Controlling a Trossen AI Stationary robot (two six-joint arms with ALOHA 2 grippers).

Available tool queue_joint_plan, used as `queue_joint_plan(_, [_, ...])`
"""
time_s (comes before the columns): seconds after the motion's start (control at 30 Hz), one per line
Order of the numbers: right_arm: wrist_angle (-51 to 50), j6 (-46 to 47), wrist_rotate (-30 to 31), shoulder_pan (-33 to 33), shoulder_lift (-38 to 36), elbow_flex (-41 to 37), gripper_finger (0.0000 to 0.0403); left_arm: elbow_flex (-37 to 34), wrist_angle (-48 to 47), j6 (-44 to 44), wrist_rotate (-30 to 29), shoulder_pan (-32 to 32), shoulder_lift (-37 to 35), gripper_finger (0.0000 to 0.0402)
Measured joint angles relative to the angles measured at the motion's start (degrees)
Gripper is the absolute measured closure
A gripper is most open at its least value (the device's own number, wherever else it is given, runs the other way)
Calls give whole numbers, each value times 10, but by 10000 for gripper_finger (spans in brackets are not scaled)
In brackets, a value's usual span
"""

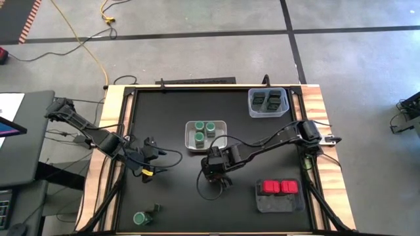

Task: Sort spices by type
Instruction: Put the red seasoning can into the black bin

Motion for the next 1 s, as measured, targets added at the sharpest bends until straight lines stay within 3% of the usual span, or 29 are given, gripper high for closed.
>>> queue_joint_plan(0.23, [2,24,0,-2,0,0,86,0,0,-1,0,0,0,84])
queue_joint_plan(0.6, [19,62,0,-7,0,0,159,0,0,-1,0,0,0,84])
queue_joint_plan(0.77, [34,59,0,-2,0,0,161,0,0,-1,0,0,0,84])
queue_joint_plan(1.0, [33,143,5,5,-1,10,160,0,0,-1,0,0,0,84])
